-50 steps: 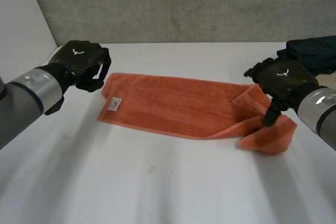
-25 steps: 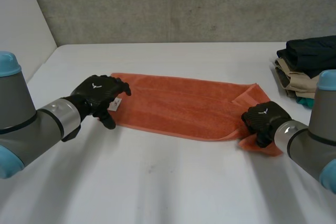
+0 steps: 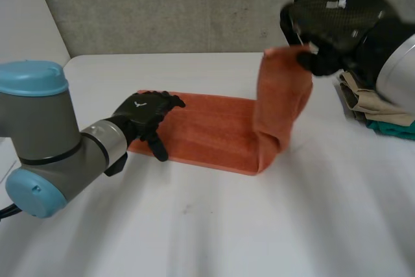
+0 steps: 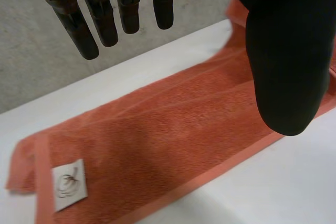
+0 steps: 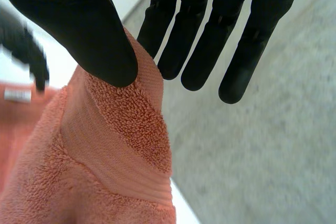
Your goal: Fold the laundry.
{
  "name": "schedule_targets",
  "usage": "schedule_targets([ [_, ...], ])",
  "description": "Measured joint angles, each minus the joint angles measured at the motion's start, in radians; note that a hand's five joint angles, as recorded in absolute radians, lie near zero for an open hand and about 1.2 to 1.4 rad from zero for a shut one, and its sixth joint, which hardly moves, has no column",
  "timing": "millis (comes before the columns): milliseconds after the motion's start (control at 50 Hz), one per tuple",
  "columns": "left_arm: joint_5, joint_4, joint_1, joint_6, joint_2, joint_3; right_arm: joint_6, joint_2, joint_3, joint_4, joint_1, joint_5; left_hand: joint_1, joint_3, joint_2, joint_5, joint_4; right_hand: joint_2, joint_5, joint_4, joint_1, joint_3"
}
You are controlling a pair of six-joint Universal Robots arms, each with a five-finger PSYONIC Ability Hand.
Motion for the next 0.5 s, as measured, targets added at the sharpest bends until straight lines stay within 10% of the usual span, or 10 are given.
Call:
schedule_targets([
  [500,-0.094,-0.039,-0.149,-0.041,-0.180,0.102,0.321,-0.136,-0.207,-0.143,-0.046,-0.037,0.147,0.117,0.127,0.134,0.129,0.000,0.000,0.004,0.000,0.003],
])
